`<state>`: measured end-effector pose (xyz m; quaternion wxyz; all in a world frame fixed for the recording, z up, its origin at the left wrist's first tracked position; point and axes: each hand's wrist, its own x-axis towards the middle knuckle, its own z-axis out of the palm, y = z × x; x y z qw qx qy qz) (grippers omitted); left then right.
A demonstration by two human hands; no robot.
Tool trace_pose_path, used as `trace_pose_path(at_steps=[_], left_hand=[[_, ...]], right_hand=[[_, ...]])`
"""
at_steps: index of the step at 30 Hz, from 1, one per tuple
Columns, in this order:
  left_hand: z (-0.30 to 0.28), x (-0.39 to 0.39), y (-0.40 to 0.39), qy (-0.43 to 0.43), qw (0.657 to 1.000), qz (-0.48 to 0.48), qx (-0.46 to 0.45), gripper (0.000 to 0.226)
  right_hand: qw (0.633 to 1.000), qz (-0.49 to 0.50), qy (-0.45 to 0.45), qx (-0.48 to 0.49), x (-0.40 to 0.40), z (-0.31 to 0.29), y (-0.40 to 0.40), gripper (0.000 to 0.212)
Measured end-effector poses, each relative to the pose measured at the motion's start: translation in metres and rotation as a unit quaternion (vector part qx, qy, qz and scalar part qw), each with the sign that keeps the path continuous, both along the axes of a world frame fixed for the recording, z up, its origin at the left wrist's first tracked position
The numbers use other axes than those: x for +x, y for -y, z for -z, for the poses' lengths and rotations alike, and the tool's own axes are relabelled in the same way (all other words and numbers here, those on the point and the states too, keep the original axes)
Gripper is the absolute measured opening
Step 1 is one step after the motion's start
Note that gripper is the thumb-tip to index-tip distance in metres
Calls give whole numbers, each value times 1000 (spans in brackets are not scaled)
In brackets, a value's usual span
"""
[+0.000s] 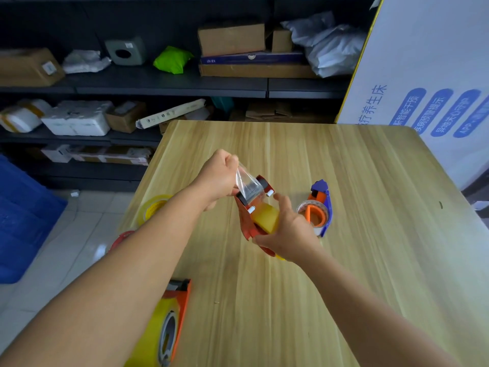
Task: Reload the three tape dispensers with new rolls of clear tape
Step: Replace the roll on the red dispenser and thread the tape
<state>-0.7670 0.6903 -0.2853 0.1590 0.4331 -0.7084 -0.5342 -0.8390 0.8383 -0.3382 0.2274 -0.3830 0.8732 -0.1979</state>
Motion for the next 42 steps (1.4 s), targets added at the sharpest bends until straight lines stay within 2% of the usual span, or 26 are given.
trace_pose_path(at_steps=[2, 4, 6, 9, 12, 18, 21, 28, 32, 36, 39, 42], left_hand=[[-11, -3, 0, -21, 1000, -5, -5, 19], [-23, -7, -1, -37, 999, 2, -11, 20], [-34, -11, 0, -56, 998, 4, 2, 21], [-48, -13, 3, -87, 994, -5, 59, 21], [-58, -12, 5, -103, 990, -7, 92, 19], [-63, -16, 4, -134, 979, -24, 153, 34], [-62, -19, 3, -130, 974, -36, 180, 44], [-55, -18, -2, -140, 963, -59, 222, 49], [-59, -18, -5, -149, 961, -55, 227, 42], [-65, -17, -6, -163, 970, -33, 175, 31], [-64, -15, -4, -108, 994, -2, 26, 19], [-70, -13, -1, -92, 991, 4, -97, 18]], right_hand=[[999, 6, -19, -28, 0, -6, 5, 105], [999, 11, 5, -43, -3, -15, 10, 111], [996, 12, 51, -66, -7, -26, 15, 109], [987, 13, 107, -123, -14, -41, 19, 96], [979, 27, 127, -154, -17, -50, 22, 96], [982, 5, 54, -180, -18, -58, 25, 88], [986, 27, 21, -165, -15, -62, 27, 96], [989, 61, -58, -120, -14, -70, 35, 87], [991, 57, -67, -103, -18, -73, 37, 71], [994, 45, -60, -85, -24, -73, 33, 65], [995, 37, -56, -77, -27, -68, 27, 64], [996, 26, -46, -66, -31, -67, 23, 65]])
